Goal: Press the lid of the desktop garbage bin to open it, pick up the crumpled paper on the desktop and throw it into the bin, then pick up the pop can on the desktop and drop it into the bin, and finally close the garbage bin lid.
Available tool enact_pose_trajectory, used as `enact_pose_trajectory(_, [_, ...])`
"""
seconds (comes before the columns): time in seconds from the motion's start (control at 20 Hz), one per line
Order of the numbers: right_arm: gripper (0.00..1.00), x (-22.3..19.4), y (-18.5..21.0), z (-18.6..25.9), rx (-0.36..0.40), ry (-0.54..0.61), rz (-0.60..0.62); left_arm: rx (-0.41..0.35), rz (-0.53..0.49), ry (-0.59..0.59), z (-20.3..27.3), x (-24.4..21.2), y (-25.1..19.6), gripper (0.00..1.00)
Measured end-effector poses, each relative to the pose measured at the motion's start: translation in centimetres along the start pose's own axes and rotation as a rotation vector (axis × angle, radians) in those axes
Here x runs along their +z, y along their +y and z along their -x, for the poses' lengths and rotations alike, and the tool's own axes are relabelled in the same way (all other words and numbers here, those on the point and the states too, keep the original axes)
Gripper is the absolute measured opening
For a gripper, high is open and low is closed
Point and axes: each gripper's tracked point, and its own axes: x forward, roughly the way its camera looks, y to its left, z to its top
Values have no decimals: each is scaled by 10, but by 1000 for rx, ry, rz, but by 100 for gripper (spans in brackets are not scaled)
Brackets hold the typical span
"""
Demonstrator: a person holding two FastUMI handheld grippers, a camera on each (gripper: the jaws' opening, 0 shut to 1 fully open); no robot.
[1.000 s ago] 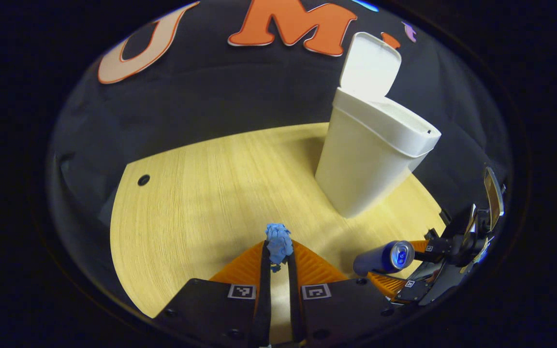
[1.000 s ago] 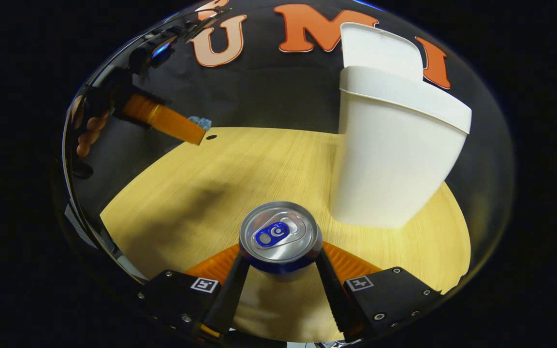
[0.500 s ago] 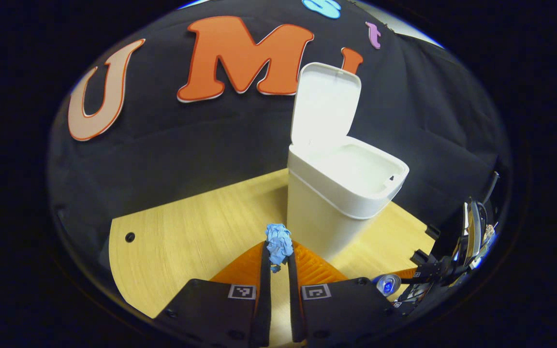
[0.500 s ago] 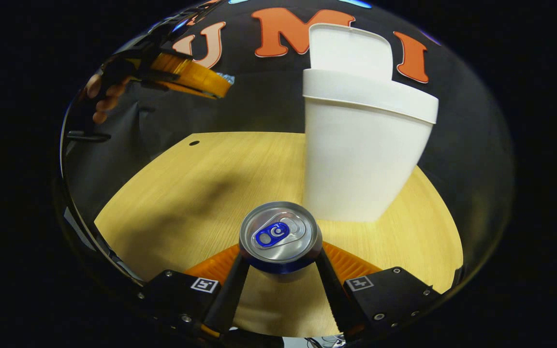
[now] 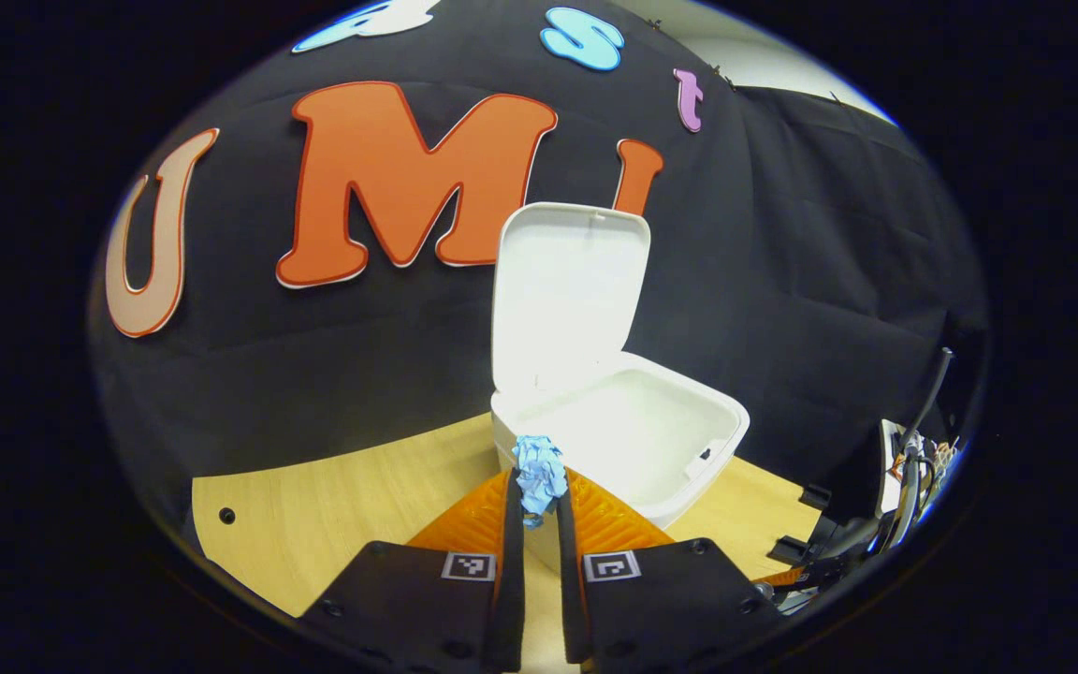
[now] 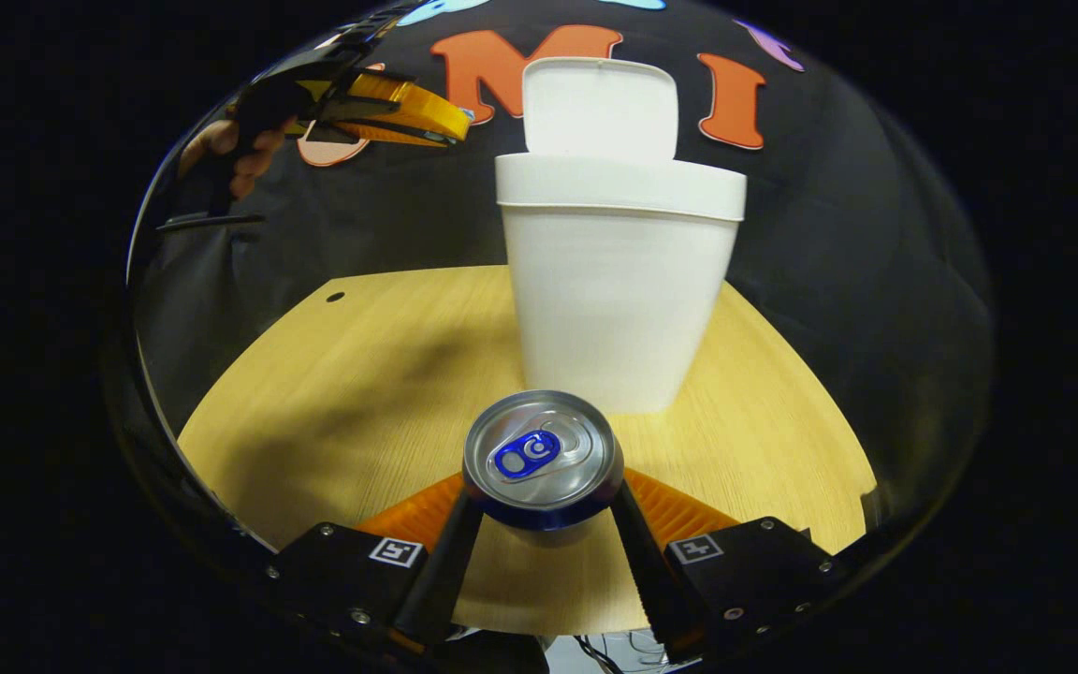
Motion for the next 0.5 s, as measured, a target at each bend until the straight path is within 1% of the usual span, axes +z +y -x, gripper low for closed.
enact_pose_trajectory(0.25, [81,0,-3,-3,-66,-4,-56,-62,-8,-48,-22,25,-28,20])
enact_pose_trajectory(0.5, [80,-1,-4,-3,-113,-3,-95,-117,-12,-88,-41,35,-54,22])
